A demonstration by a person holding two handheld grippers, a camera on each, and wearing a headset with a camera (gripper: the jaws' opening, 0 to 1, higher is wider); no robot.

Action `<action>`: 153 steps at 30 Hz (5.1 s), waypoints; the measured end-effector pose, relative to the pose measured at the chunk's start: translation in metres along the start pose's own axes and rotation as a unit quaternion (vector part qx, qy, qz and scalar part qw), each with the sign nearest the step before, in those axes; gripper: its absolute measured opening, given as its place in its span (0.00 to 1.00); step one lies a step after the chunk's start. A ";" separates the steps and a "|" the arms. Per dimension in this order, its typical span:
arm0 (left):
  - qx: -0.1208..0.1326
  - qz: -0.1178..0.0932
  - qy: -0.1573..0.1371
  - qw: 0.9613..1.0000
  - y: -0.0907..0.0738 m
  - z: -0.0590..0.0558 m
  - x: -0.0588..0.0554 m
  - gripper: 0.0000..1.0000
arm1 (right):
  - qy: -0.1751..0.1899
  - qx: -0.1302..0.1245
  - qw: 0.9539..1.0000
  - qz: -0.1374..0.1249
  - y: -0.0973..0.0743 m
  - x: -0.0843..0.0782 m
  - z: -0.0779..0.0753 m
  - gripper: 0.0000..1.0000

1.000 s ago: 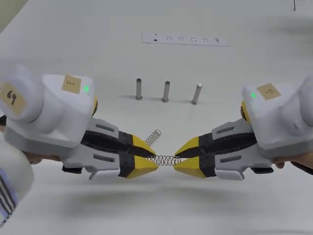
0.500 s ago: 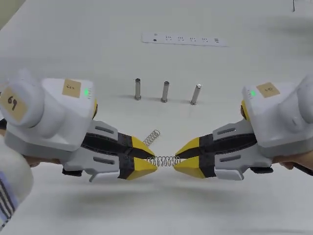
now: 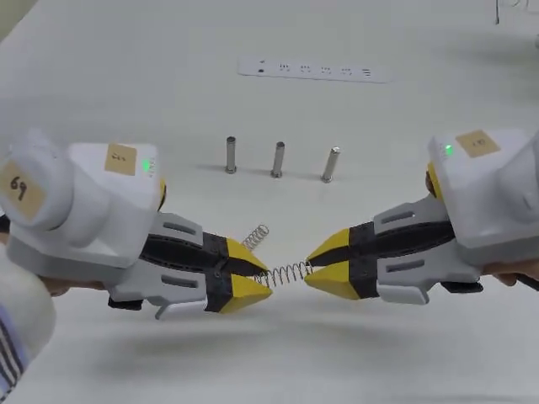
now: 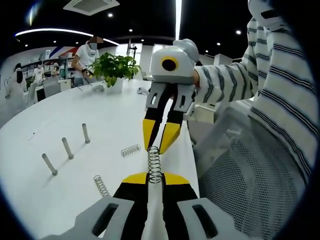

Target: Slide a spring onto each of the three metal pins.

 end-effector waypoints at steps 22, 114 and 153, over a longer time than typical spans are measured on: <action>0.005 -0.004 0.000 1.000 0.011 -0.002 -0.007 0.01 | -0.040 0.001 0.999 0.011 -0.010 0.009 0.005 0.07; 0.025 -0.028 0.023 0.999 0.030 -0.002 0.002 0.02 | -0.141 0.050 0.983 0.111 0.003 0.016 0.014 0.08; 0.142 -0.047 -0.052 0.987 -0.023 0.020 -0.014 0.76 | -0.118 0.025 0.986 0.118 -0.007 0.013 0.005 0.08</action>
Point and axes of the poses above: the centre of the closed fingertips' face, and the gripper's own axes: y roughly forward along the fingers, z roughly to its left, x roughly out of its top, the point moved 5 cm from there along -y, roughly backward along the fingers, and after that the axes turned 14 degrees about -x, right-handed, at the moved point
